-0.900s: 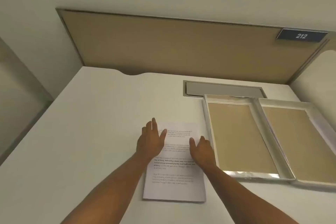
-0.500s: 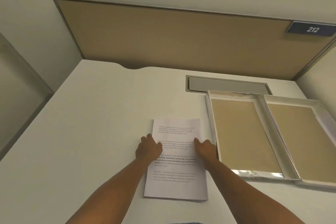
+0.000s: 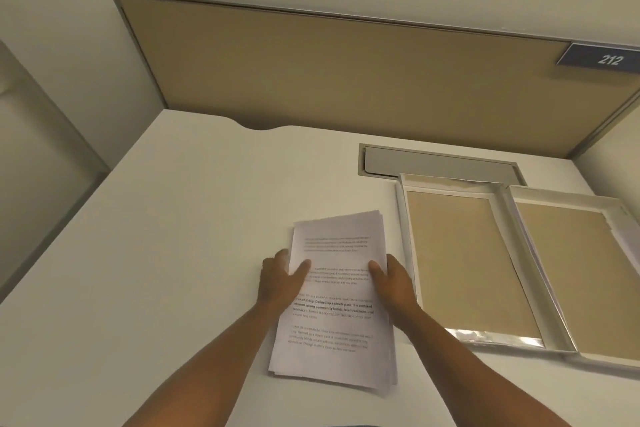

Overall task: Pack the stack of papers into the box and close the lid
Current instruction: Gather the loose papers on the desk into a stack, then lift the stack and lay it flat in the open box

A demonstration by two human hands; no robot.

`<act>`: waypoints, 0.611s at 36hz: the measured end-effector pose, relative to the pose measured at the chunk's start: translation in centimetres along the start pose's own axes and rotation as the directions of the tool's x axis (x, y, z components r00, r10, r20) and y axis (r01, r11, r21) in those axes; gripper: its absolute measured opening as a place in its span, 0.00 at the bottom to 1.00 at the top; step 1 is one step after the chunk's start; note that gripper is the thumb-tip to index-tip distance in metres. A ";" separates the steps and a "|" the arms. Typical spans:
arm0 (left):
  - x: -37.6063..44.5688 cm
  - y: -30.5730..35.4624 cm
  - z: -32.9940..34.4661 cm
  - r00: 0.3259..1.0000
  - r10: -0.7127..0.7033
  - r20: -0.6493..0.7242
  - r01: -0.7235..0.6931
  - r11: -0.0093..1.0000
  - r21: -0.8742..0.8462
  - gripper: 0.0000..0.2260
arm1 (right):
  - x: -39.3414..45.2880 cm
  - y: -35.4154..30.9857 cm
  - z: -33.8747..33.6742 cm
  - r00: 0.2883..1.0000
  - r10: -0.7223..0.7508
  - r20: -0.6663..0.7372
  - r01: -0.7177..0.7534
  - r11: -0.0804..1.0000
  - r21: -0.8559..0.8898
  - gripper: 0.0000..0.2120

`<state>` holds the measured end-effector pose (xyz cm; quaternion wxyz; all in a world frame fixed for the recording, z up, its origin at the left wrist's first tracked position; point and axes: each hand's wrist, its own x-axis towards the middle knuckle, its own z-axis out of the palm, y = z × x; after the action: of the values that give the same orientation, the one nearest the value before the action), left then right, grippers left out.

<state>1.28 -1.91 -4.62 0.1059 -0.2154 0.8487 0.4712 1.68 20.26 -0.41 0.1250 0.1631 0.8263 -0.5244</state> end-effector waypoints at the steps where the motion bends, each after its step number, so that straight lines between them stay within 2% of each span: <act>1: -0.1 -0.1 -0.4 1.000 -0.007 -0.015 0.005 0.984 -0.178 0.32 | -0.4 -0.2 -0.4 0.999 -0.031 0.018 0.031 0.999 0.039 0.14; 3: -0.4 -0.2 -1.3 0.999 -0.027 0.024 0.035 0.894 -0.447 0.37 | -1.1 -0.6 -1.4 0.994 -0.087 0.070 0.076 0.986 0.149 0.15; 5: -0.9 0.1 -2.2 0.982 -0.001 0.187 0.118 0.778 -0.618 0.39 | -1.7 -1.3 -2.3 0.984 -0.141 0.108 0.112 0.965 0.238 0.14; 7: -1.1 1.0 -3.0 0.924 0.088 0.371 0.224 0.664 -0.714 0.36 | -2.0 -2.2 -3.0 0.973 -0.199 0.117 0.157 0.943 0.294 0.13; 9: -1.4 2.8 -3.8 0.882 0.134 0.452 0.280 0.622 -0.731 0.31 | -2.0 -3.4 -3.5 0.962 -0.253 0.102 0.210 0.927 0.311 0.13; 11: -1.3 4.9 -4.4 0.894 0.169 0.415 0.213 0.654 -0.726 0.29 | -1.7 -4.8 -4.0 0.952 -0.298 0.074 0.259 0.908 0.330 0.15; 13: -1.2 6.9 -5.0 0.925 0.211 0.315 0.084 0.696 -0.713 0.27 | -1.3 -6.1 -4.5 0.942 -0.332 0.049 0.294 0.887 0.356 0.17; 18: -2.2 10.6 -6.0 0.939 0.337 0.072 -0.211 0.728 -0.652 0.09 | -0.7 -7.9 -5.3 0.906 -0.423 0.005 0.387 0.833 0.396 0.20; 20: -2.6 10.8 -5.9 0.929 0.369 0.001 -0.290 0.731 -0.617 0.07 | -0.8 -7.8 -5.2 0.890 -0.456 -0.003 0.417 0.811 0.411 0.20; 22: -3.0 9.7 -5.4 0.936 0.350 -0.043 -0.312 0.765 -0.563 0.07 | -1.0 -6.8 -4.5 0.890 -0.455 -0.026 0.427 0.813 0.397 0.20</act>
<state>-0.47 -1.15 6.75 -0.0197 -0.0686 0.6932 0.7172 -0.32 21.55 7.43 -0.0061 -0.0297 0.7146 -0.6989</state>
